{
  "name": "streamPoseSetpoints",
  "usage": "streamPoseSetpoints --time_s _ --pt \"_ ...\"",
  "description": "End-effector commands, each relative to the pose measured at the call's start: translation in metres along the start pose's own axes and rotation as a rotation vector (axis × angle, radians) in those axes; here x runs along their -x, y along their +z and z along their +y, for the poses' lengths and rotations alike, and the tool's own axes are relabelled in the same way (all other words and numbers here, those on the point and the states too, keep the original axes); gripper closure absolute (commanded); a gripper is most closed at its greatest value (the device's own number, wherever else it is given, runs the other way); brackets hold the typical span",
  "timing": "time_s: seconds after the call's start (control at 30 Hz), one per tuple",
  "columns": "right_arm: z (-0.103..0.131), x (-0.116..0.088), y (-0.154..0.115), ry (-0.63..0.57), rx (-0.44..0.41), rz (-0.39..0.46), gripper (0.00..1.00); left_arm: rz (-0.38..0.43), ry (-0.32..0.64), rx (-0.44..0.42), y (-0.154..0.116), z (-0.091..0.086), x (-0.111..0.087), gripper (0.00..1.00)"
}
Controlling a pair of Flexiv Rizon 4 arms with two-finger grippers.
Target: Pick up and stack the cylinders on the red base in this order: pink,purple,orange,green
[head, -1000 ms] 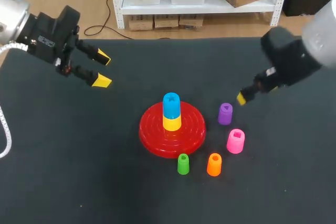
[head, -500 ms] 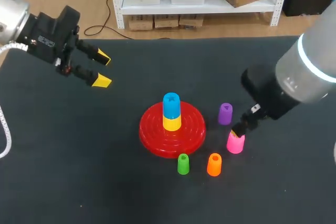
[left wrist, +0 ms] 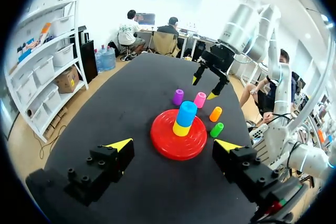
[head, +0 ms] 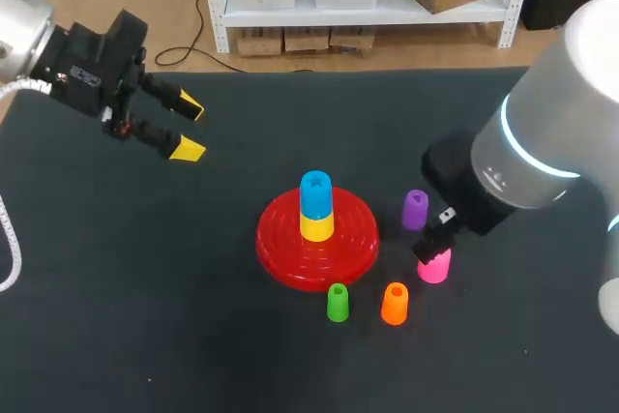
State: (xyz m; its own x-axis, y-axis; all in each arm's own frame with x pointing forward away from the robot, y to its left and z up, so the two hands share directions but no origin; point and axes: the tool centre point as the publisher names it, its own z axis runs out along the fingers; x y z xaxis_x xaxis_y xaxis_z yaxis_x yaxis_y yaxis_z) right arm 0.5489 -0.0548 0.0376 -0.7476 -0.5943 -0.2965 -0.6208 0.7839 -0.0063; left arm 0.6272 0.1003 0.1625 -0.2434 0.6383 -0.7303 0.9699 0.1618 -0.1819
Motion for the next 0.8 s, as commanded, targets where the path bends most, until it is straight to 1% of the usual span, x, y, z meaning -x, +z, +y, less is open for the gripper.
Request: streamPoseSetpoints --time_s 0.03,0.07,0.33,0.47,0.53,0.57,0.6,0.7,0.77,0.8 --pt "0.001 -0.002 0.011 0.007 -0.028 -0.011 0.0 -0.003 0.002 0.001 0.0 0.0 -0.001 0.0" --pt "0.002 -0.002 0.011 0.0 -0.032 -0.011 0.0 -0.003 0.002 0.001 0.0 0.0 -0.001 0.0" --pt "0.015 -0.003 0.009 0.004 0.035 0.0 0.0 -0.003 0.002 0.001 0.0 0.0 -0.001 0.0" --pt "0.017 -0.001 0.006 -0.001 0.043 -0.006 0.05 -0.003 0.002 0.001 0.0 0.0 -0.001 0.0" --pt "0.015 0.001 0.005 -0.007 0.038 -0.012 0.1 -0.003 0.002 0.001 0.0 0.0 -0.001 0.0" --pt "0.014 0.002 0.003 -0.009 0.034 -0.017 0.1 -0.003 0.002 0.001 0.0 0.0 -0.001 0.0" --pt "0.014 0.003 0.002 -0.011 0.032 -0.019 0.13 -0.003 0.002 0.001 0.0 0.0 -0.001 0.0" --pt "0.014 0.004 -0.002 -0.019 0.03 -0.023 0.17 -0.003 0.002 0.001 0.0 0.0 -0.001 0.0" --pt "0.013 0.004 -0.002 -0.023 0.029 -0.021 0.22 -0.003 0.002 0.001 0.0 0.0 -0.001 0.0" --pt "0.013 0.003 -0.001 -0.024 0.029 -0.019 0.26 -0.003 0.002 0.001 0.0 0.0 -0.001 0.0"
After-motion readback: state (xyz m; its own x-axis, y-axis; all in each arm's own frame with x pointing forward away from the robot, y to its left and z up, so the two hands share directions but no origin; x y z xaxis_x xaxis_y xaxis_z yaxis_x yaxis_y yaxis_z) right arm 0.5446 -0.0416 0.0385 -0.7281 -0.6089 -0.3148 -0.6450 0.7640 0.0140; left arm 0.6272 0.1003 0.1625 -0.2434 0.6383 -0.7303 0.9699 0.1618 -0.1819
